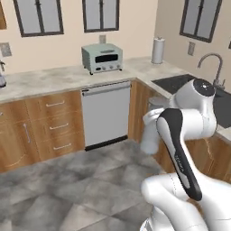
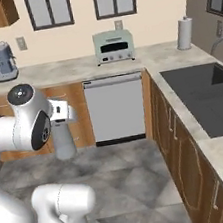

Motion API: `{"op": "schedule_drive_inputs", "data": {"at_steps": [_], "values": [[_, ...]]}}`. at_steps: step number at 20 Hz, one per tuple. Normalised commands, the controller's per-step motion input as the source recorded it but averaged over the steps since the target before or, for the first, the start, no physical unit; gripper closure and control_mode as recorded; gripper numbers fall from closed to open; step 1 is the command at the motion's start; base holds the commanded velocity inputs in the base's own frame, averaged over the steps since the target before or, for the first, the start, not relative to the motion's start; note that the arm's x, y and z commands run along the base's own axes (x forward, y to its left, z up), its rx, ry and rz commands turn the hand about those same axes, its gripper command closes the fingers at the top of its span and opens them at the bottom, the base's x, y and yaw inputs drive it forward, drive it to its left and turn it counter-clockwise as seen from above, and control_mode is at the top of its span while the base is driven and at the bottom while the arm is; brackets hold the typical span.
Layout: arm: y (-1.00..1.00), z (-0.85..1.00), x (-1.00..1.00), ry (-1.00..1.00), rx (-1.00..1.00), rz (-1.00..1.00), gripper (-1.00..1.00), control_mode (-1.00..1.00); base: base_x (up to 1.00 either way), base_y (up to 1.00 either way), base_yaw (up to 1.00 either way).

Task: There is a tray on the dining counter. Grab the cup, mug, and pitcher and place them on the tray. The pitcher may be placed next to the tray if it cannot fit the tray.

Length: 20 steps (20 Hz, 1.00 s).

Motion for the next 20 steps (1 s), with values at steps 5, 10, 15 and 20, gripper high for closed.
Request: {"op": "schedule_drive_inputs", "data": {"at_steps": [5,10,15,20], "values": [[0.0,0.0,0.0,0.0,0.0,0.0,1.0,1.0,0.95,0.21,0.45],[0.0,0.0,0.0,0.0,0.0,0.0,1.0,1.0,0.35,0.0,0.95],[0.0,0.0,0.0,0.0,0.0,0.0,1.0,1.0,0.28,0.0,0.97],[0.0,0.0,0.0,0.0,0.0,0.0,1.0,1.0,0.47,0.0,0.93]]}}
